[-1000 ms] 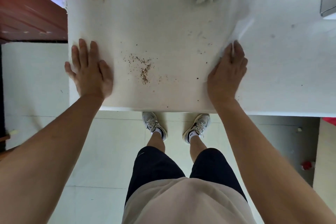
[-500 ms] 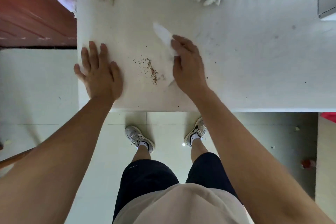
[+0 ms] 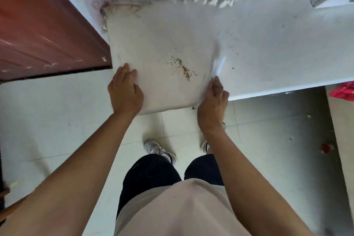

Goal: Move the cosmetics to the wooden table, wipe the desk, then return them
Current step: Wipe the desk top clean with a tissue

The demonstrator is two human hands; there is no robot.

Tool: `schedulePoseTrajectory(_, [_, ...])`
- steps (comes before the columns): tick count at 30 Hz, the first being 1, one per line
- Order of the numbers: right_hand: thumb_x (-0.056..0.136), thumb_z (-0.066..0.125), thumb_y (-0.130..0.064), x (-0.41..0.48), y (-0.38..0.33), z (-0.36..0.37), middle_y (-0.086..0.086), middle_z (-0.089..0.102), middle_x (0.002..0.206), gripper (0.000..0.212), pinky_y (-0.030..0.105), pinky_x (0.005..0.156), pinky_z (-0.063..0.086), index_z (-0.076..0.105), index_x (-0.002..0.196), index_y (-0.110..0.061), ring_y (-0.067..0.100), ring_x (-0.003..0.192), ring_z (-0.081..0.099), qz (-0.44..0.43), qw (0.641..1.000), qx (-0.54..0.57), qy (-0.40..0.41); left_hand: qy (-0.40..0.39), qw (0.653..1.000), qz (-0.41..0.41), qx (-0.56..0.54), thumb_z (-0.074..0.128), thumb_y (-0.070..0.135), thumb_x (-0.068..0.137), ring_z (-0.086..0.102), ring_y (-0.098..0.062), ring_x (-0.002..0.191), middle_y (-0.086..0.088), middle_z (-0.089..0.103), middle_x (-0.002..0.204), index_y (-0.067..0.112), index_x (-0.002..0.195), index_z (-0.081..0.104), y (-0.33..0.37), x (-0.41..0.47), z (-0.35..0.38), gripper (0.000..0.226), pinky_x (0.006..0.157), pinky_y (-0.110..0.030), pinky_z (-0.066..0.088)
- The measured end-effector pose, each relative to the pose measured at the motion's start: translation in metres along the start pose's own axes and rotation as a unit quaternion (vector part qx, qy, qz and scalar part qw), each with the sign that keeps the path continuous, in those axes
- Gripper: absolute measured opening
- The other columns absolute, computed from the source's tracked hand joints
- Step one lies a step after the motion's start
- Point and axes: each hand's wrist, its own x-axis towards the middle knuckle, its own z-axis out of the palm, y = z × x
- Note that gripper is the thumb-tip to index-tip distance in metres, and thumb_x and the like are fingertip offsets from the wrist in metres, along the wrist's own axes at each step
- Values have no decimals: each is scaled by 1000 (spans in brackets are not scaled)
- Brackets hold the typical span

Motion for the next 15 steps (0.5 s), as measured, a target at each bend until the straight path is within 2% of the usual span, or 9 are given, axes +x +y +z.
schedulePoseTrajectory(2, [79,44,14,-8,-39,7,10,27,158,73,37,106,31,34,149,-1,35,120,41,-64,997,33,-38,-3,1000,15,4,36,6,85,28,-24,145,-8,37,154,7,134,56,-4,-7,-5,53,113,-42,25])
schedulePoseTrajectory(4, [83,42,14,0,-63,3,12,31,155,65,32,108,28,38,146,0,33,127,41,-51,994,91,-35,0,999,28,30,29,12,81,28,-24,145,-8,37,154,8,136,55,-5,-6,-7,60,112,-44,28])
schedulePoseTrajectory(6, [89,42,12,16,-61,-13,17,39,149,53,28,111,30,44,141,5,32,132,43,-18,982,179,50,1,998,38,52,29,13,81,28,-25,145,-9,37,154,8,136,54,-7,-7,-3,61,110,-45,30])
schedulePoseTrajectory(8, [89,43,10,36,-36,-34,20,43,143,49,17,109,31,48,137,7,31,131,45,-14,962,219,164,9,996,48,71,32,11,82,29,-27,144,-10,38,153,8,137,53,-10,-8,3,58,108,-46,30])
schedulePoseTrajectory(10, [87,40,11,60,8,-50,23,41,142,52,11,107,30,46,139,7,32,132,45,7,956,185,226,18,995,52,83,34,9,83,30,-28,144,-10,38,153,8,137,52,-11,-9,10,56,107,-46,29])
schedulePoseTrajectory(11, [88,38,10,70,29,-55,22,38,145,54,14,108,31,42,142,5,32,133,42,45,960,153,229,21,995,52,88,34,9,84,30,-28,144,-10,38,153,8,137,51,-12,-9,12,56,107,-46,29])
schedulePoseTrajectory(13, [90,35,7,83,61,-54,12,29,154,60,26,109,31,33,149,-2,31,132,39,159,970,40,177,23,994,49,99,31,12,84,29,-28,144,-10,37,154,9,138,50,-13,-10,15,57,107,-45,29])
schedulePoseTrajectory(15, [90,35,5,86,67,-43,4,24,158,64,34,101,32,27,152,-8,32,125,40,203,971,-55,114,20,993,48,110,28,14,84,29,-27,144,-9,36,155,10,139,48,-13,-10,17,59,108,-45,29])
